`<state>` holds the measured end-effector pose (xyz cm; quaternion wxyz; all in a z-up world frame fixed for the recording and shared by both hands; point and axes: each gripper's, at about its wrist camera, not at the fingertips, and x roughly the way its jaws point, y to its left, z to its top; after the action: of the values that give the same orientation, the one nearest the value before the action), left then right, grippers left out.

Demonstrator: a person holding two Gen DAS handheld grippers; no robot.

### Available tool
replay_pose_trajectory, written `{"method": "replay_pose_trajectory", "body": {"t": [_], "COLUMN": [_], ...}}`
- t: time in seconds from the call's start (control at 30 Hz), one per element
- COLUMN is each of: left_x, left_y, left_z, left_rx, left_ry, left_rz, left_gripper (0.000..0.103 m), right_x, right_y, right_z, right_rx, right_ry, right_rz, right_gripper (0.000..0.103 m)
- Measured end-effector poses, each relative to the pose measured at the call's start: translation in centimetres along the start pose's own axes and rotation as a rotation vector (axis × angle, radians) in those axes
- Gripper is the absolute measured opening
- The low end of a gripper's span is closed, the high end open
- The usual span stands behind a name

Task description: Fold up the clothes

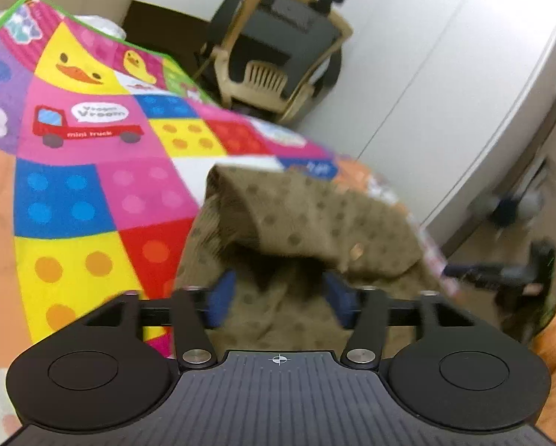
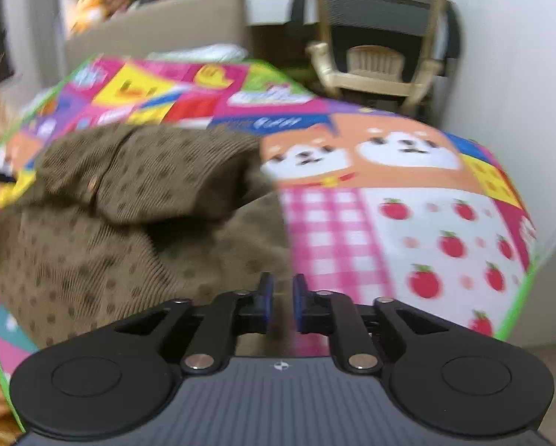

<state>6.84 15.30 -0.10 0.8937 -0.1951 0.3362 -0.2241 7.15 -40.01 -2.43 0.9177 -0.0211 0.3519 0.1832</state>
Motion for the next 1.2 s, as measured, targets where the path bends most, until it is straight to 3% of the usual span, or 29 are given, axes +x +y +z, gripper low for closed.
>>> {"method": "replay_pose_trajectory", "body": {"t": [0.03,0.13,0.2,0.27,0.4,0.47,0.5,0.53,0.6,0.67,0.73,0.93,1.07,1.2], "left_x": [0.0,1.9,4.1,6.6,10.9,11.4,11.5,11.4,10.6,9.4,7.8,2.1,-0.2,0.6], "left_y": [0.1,0.3,0.6,1.1,1.6,1.3,1.0,0.8,0.4,-0.4,-1.7,-6.5,-7.0,-5.8], "left_z": [0.5,2.0,2.9,3.5,4.5,4.6,4.6,4.6,4.5,4.7,5.0,4.0,-0.2,-4.3], "left_rx": [-0.027,-0.084,-0.098,-0.121,-0.164,-0.133,-0.110,-0.090,-0.061,-0.035,0.000,0.113,0.073,0.023], "left_ry": [-0.019,-0.027,-0.007,0.024,0.092,0.107,0.112,0.115,0.102,0.070,0.031,-0.053,0.001,0.126], "left_rz": [-0.014,-0.003,0.039,0.065,0.091,0.112,0.126,0.139,0.158,0.164,0.153,0.103,0.054,0.075], "left_gripper": [0.080,0.084,0.086,0.086,0.084,0.072,0.063,0.057,0.034,0.019,0.018,0.018,0.019,0.026], "right_x": [-0.6,-0.1,1.7,4.1,9.7,10.8,11.4,11.2,10.5,9.6,8.2,1.4,-1.3,-0.1], "right_y": [-0.2,0.0,0.6,1.2,3.1,4.1,4.6,5.1,5.5,5.4,5.3,5.7,5.6,5.6], "right_z": [0.3,2.1,3.3,4.4,5.8,6.2,6.4,6.5,6.6,6.7,7.1,7.0,4.1,-0.4], "right_rx": [0.025,0.102,0.164,0.222,0.212,0.164,0.139,0.102,0.077,0.078,0.080,0.060,0.070,0.059], "right_ry": [-0.029,-0.079,-0.082,-0.071,-0.030,-0.022,-0.019,-0.022,-0.029,-0.039,-0.064,-0.147,-0.121,0.006], "right_rz": [0.013,0.093,0.156,0.213,0.210,0.212,0.213,0.221,0.212,0.203,0.205,0.235,0.245,0.206], "right_gripper": [0.040,0.061,0.067,0.067,0.069,0.069,0.061,0.039,0.028,0.019,0.013,0.011,0.011,0.014]}}
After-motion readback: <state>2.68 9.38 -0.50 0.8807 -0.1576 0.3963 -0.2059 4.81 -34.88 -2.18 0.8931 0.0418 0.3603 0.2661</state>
